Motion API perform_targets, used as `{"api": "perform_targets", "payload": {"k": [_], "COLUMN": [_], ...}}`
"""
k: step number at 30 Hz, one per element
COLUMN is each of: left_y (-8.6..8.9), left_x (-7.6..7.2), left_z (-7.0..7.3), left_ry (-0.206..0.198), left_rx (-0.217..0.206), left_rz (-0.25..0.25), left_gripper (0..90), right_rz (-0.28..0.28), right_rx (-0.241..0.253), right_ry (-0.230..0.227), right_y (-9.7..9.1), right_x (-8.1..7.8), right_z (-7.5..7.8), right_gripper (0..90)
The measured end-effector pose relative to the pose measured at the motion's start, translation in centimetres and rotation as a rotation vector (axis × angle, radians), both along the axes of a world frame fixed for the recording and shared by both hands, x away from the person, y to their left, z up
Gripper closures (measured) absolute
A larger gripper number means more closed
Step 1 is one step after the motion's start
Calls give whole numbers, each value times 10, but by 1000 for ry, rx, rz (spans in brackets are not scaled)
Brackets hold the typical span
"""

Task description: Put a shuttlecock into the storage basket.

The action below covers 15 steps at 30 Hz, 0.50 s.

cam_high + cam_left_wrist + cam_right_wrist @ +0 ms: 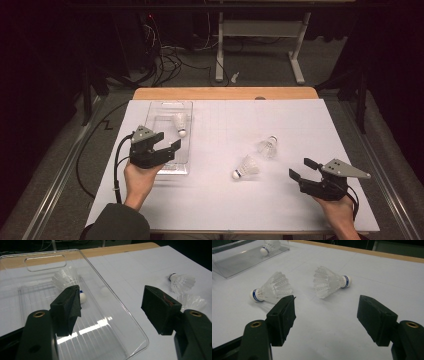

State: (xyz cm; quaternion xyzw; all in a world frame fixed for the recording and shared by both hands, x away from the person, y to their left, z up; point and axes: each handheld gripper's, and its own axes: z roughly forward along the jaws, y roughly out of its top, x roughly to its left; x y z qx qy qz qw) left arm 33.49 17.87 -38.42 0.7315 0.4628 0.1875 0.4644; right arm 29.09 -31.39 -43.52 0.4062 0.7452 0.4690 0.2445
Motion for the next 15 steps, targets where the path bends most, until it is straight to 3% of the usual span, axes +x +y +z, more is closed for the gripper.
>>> {"api": "perform_targets", "payload": {"k": [15], "left_y": [1], "left_x": [-11], "left_z": [-7], "left_ry": [-2], "left_rx": [0], "left_rz": [-7], "left_gripper": [320], "right_rz": [-4], "right_rx": [8], "right_ry": [7], "right_y": [0], "right_x": [1], "right_z": [0], "right_gripper": [310]}}
